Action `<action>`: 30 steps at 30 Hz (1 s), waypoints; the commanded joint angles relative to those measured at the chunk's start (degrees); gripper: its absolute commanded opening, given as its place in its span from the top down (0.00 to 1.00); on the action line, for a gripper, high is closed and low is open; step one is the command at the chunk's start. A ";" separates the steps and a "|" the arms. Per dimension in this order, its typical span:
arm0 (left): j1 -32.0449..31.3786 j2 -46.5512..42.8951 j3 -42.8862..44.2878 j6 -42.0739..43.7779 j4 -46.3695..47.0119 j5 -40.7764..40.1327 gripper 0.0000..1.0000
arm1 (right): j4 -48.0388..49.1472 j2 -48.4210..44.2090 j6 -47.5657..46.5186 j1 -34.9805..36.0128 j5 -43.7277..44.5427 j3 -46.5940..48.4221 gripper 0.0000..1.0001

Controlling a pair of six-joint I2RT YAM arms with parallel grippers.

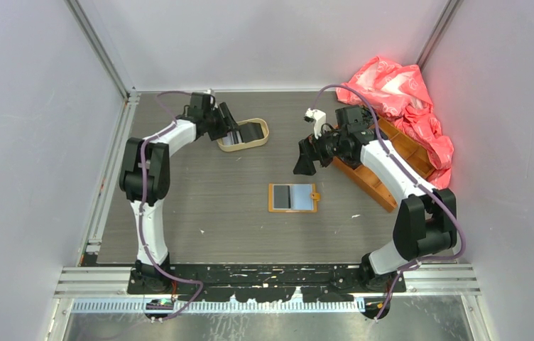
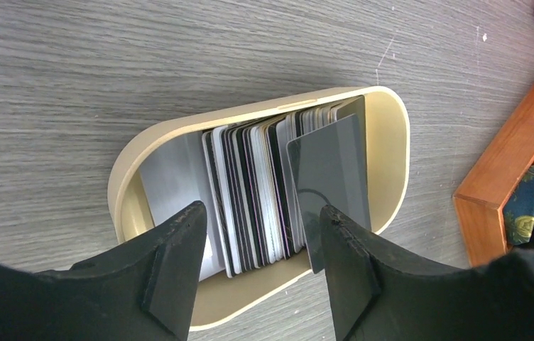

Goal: Put the credit cards into the card holder
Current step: Pick up the credit card from the storage box.

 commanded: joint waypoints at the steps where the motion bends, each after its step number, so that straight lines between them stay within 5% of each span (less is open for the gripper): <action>1: 0.28 1.12 2.90 -1.24 0.54 -2.24 0.39 | 0.77 0.38 -0.65 0.28 -1.83 2.13 0.05; 9: -0.58 3.52 5.34 -2.72 -2.10 -4.43 0.39 | 0.69 0.92 -0.72 0.43 -2.05 2.17 0.05; 19: -0.63 5.33 5.20 -7.12 2.20 2.17 0.39 | 0.42 0.99 -0.99 0.41 -2.03 2.17 0.05; 30: -0.22 1.27 -1.88 -15.77 18.20 9.31 0.46 | 0.16 0.89 -1.25 0.46 -2.19 2.26 0.05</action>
